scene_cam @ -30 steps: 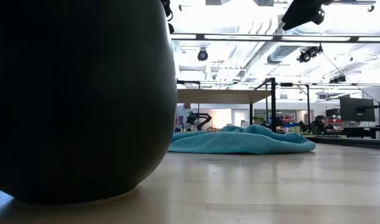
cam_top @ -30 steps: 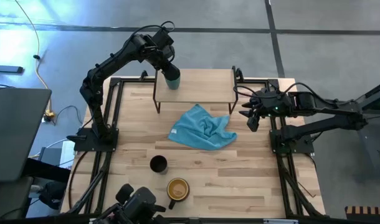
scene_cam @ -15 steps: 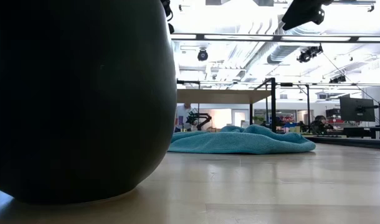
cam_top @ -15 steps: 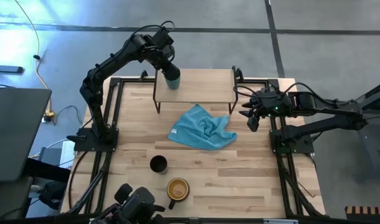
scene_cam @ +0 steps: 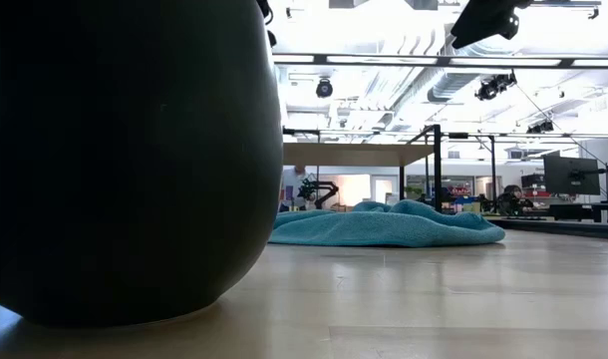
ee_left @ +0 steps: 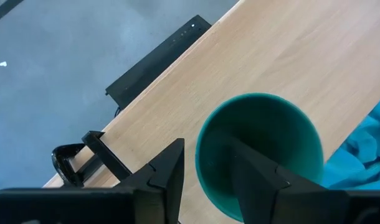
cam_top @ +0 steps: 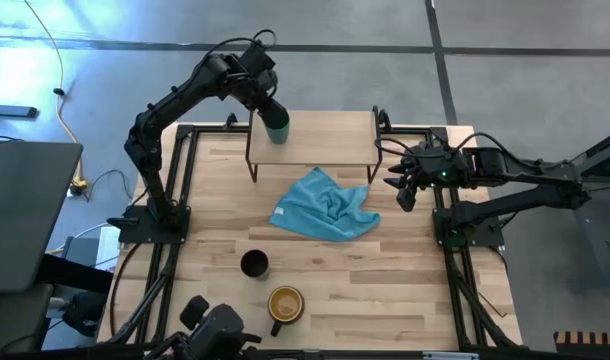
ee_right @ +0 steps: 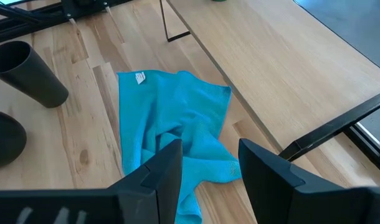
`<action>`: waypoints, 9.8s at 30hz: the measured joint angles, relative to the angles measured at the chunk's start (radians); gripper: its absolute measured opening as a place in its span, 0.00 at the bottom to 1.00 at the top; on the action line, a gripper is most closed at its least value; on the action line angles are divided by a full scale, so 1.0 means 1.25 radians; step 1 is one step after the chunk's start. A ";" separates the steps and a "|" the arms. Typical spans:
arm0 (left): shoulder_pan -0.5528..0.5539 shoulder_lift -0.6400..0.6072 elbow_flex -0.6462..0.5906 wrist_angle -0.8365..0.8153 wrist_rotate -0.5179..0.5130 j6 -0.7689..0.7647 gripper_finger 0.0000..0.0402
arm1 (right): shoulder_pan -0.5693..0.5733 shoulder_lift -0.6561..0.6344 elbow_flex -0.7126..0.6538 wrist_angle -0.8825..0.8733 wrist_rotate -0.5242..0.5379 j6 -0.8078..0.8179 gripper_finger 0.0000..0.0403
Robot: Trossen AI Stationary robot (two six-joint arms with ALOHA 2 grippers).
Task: Stack small to large cups/mugs on shelf
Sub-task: Put the black cup on the shelf
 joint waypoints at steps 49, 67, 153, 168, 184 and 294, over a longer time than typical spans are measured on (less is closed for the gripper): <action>-0.041 -0.059 0.258 -0.240 0.110 0.029 0.28 | 0.000 0.000 0.000 0.000 0.000 0.001 0.37; -0.268 -0.132 0.258 -0.238 0.191 0.078 0.28 | 0.000 0.000 0.000 0.001 0.000 0.004 0.37; -0.833 -0.218 -0.594 0.145 0.013 -0.309 0.28 | 0.000 0.000 0.000 0.012 -0.018 0.004 0.37; -0.833 -0.218 -0.621 0.188 0.004 -0.314 0.28 | 0.000 0.000 0.000 0.013 -0.018 0.004 0.37; -0.833 -0.218 -0.621 0.186 -0.011 -0.312 0.16 | 0.000 0.000 0.000 0.013 -0.018 0.004 0.37; -0.328 0.013 0.260 -0.166 0.021 0.060 0.00 | 0.000 -0.002 -0.064 0.070 -0.024 0.022 0.37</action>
